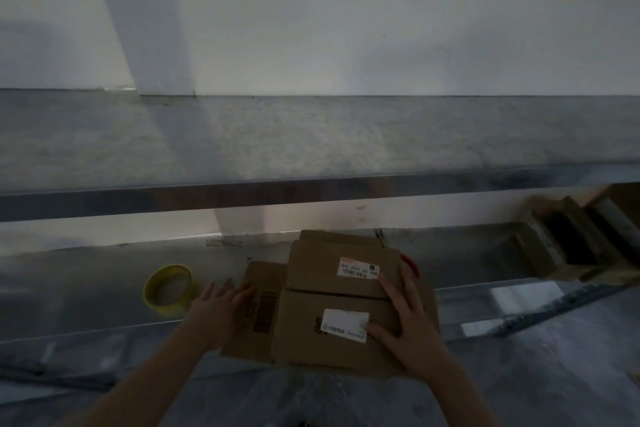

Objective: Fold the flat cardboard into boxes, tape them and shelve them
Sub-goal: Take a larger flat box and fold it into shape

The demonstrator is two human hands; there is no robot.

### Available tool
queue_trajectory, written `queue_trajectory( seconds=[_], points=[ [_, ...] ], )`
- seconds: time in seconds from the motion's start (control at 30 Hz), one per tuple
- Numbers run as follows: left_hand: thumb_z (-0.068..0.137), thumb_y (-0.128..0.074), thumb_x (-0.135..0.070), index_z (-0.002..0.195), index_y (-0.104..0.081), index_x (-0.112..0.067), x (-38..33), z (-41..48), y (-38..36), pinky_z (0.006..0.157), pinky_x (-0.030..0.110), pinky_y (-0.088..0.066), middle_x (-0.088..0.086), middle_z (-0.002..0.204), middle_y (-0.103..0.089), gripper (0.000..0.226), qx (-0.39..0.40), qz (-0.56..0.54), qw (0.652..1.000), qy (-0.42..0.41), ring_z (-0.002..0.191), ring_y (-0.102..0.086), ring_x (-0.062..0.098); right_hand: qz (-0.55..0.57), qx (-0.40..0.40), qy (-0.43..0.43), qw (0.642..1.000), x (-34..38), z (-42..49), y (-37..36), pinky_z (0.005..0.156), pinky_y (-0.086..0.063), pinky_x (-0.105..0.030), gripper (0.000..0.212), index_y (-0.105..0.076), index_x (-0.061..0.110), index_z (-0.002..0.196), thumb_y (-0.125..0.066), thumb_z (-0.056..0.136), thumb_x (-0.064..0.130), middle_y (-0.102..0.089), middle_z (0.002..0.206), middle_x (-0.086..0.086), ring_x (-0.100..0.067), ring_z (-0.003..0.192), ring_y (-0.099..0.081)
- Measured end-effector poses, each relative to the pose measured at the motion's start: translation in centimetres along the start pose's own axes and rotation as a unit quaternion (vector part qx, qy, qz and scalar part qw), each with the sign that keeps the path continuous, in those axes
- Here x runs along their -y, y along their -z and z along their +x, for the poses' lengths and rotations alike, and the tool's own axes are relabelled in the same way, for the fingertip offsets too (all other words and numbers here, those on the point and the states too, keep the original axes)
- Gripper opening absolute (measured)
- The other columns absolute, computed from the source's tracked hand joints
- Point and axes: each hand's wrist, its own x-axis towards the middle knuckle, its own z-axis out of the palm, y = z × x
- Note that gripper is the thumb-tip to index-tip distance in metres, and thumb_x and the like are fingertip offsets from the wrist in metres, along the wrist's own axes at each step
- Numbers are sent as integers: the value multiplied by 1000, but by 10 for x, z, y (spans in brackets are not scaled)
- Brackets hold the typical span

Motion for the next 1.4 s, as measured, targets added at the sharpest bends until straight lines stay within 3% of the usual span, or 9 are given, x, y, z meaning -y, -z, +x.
queue_trajectory(
  seconds=[0.1,0.23,0.33,0.47,0.8,0.93,1.07,1.17,1.4],
  points=[
    [92,-53,-30,150,-26,-25,-20,-5,17,120,36,-14,1,160,-18,64,-36,-174,984,-29,149,-11,23,38,16,-3,999,-4,1,-7,118,-27,-46,87,-5,58,146,-60,79,67,33,150,31,0,144,-4],
    [69,-66,-4,146,-28,-34,-50,-40,43,103,37,-45,-3,145,-45,90,66,-647,754,-98,133,-46,18,96,-25,-13,995,-4,-1,-12,114,-32,-40,94,-12,63,143,-75,74,56,22,155,31,-3,145,-12],
    [74,-69,2,148,-18,-44,-62,-57,54,93,36,-51,-5,146,-45,101,116,-712,687,-94,128,-51,16,172,-89,-51,980,-3,-6,-19,113,-31,-40,107,-13,66,141,-84,61,56,-4,162,16,-8,144,-17],
    [73,-80,-2,150,5,-39,-76,-67,58,103,35,-47,-4,150,-34,119,74,-676,729,-85,129,-48,11,273,-114,-84,951,-1,-13,-24,104,-47,-48,103,-28,56,143,-83,55,61,-43,146,12,-13,129,-49],
    [51,-96,-32,147,2,-51,-78,-97,35,102,34,-48,-16,154,-18,140,-21,-625,776,-87,136,-38,4,212,-53,-55,974,29,-16,-8,108,-38,-32,83,-33,47,143,-80,75,42,-34,143,17,-6,126,-39],
    [49,-86,-61,145,3,-55,-72,-92,31,115,41,-33,-23,155,11,131,-64,-544,834,-67,147,-11,9,179,-39,-63,981,42,1,-11,109,-24,-24,83,-32,36,148,-79,80,33,-29,150,11,1,126,-25],
    [57,-84,-58,144,15,-43,-67,-74,39,114,23,-18,-22,151,13,132,-79,-472,877,-49,141,-5,1,185,-1,-98,978,44,22,-9,104,-24,-23,83,-26,39,151,-75,84,35,-27,156,8,-2,129,-27],
    [61,-84,-53,144,16,-38,-67,-68,48,116,26,-16,-21,151,8,131,-78,-476,875,-37,138,-6,-1,201,22,-120,972,41,36,-3,105,-32,-29,83,-23,38,152,-73,86,37,-31,156,3,-18,137,-35],
    [66,-87,-34,152,-1,-34,-70,-54,68,115,27,-28,-14,156,-8,121,-84,-508,857,-28,138,-24,6,224,15,-128,966,35,61,6,97,-43,-28,77,-28,41,150,-72,86,38,-45,147,-1,-17,123,-48]
  ],
)
